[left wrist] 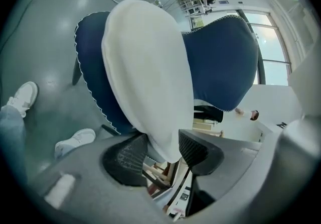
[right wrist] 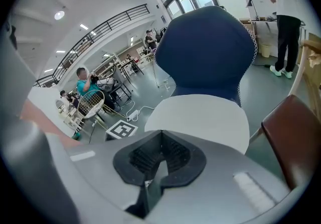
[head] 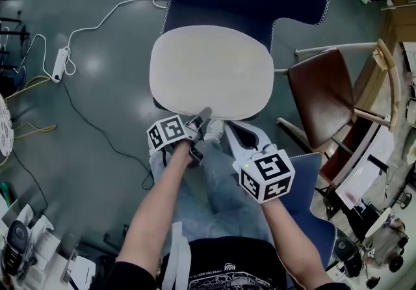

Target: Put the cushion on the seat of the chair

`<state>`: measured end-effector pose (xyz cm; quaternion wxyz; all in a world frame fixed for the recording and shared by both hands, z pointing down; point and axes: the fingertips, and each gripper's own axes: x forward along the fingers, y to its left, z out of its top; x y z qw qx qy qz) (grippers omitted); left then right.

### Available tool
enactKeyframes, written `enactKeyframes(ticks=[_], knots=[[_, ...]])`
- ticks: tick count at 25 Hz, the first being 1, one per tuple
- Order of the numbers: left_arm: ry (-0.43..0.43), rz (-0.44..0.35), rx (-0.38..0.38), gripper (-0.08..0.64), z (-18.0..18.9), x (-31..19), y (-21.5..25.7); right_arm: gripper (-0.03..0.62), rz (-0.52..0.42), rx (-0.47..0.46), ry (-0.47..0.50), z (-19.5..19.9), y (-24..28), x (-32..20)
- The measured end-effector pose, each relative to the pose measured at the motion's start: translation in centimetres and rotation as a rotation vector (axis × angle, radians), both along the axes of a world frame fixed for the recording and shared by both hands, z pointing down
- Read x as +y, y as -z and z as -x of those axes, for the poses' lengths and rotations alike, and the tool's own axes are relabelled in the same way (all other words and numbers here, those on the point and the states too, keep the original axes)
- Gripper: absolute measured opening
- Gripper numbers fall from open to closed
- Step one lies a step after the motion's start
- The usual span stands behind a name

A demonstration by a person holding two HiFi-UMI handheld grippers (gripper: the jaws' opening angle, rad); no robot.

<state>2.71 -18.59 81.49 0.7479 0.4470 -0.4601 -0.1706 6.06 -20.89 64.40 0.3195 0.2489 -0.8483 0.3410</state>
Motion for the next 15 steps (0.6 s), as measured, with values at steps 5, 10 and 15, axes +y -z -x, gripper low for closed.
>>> enactKeyframes(ticks=[5,10,15], knots=[[-0.174,0.061,-0.021,0.206,-0.7,2.1,-0.6,-0.003,0.003,0.002,0.001,0.5,0.0,0.2],[-0.252,0.02,-0.05,0.206,0.1,3.1,1.8,-0.003,-0.008,-0.003,-0.025,1.3,0.6,0.0],[-0.334,-0.091,-0.149,0.199,1.1,3.1,7.2,-0.003,-0.022,-0.01,-0.081,1.5,2.6,-0.2]])
